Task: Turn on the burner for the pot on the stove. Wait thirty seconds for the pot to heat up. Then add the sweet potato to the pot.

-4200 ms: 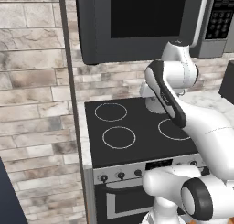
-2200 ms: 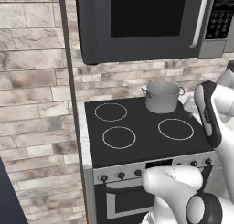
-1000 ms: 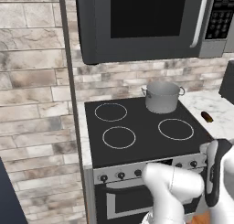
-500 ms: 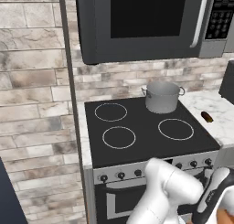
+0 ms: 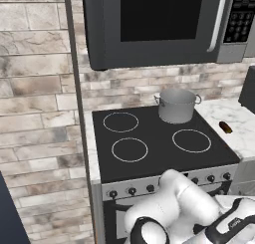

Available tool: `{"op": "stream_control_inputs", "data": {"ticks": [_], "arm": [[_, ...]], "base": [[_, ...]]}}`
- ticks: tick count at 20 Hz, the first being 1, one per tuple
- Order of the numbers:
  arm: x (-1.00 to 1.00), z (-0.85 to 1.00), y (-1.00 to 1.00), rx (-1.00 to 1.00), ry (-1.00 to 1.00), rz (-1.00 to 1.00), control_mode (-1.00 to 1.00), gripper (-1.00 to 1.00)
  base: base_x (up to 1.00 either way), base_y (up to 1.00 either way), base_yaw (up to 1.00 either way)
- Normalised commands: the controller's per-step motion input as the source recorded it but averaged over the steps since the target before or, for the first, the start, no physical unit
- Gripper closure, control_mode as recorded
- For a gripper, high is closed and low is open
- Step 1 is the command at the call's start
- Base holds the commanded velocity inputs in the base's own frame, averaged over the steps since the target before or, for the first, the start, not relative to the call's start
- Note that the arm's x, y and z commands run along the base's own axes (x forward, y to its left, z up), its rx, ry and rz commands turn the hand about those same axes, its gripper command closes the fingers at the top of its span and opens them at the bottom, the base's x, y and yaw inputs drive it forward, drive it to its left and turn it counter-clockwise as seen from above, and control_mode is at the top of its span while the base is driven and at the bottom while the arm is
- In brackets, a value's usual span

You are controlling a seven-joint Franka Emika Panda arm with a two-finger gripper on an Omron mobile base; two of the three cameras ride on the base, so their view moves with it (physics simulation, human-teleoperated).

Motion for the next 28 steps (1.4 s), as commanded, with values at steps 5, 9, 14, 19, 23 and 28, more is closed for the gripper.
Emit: {"op": "stream_control_inputs", "data": {"ticks": [5, 9, 14, 19, 23, 28], "arm": [[-0.01, 0.0, 0.0, -0.02, -0.11, 0.01, -1.0, -1.0], [0.0, 0.0, 0.0, 0.0, 0.0, 0.01, -1.0, -1.0], [0.0, -0.09, -0.03, -0.03, 0.0, 0.04, -1.0, -1.0], [0.0, -0.12, -0.01, -0.07, -0.02, 0.05, -1.0, -1.0], [0.01, -0.08, -0.05, -0.04, -0.02, 0.05, -1.0, -1.0], [0.11, -0.02, -0.05, -0.01, 0.0, 0.03, -1.0, -1.0]], "base": [[0.0, 0.0, 0.0], [0.0, 0.0, 0.0], [0.0, 0.0, 0.0], [0.0, 0.0, 0.0], [0.0, 0.0, 0.0], [0.0, 0.0, 0.0]]}}
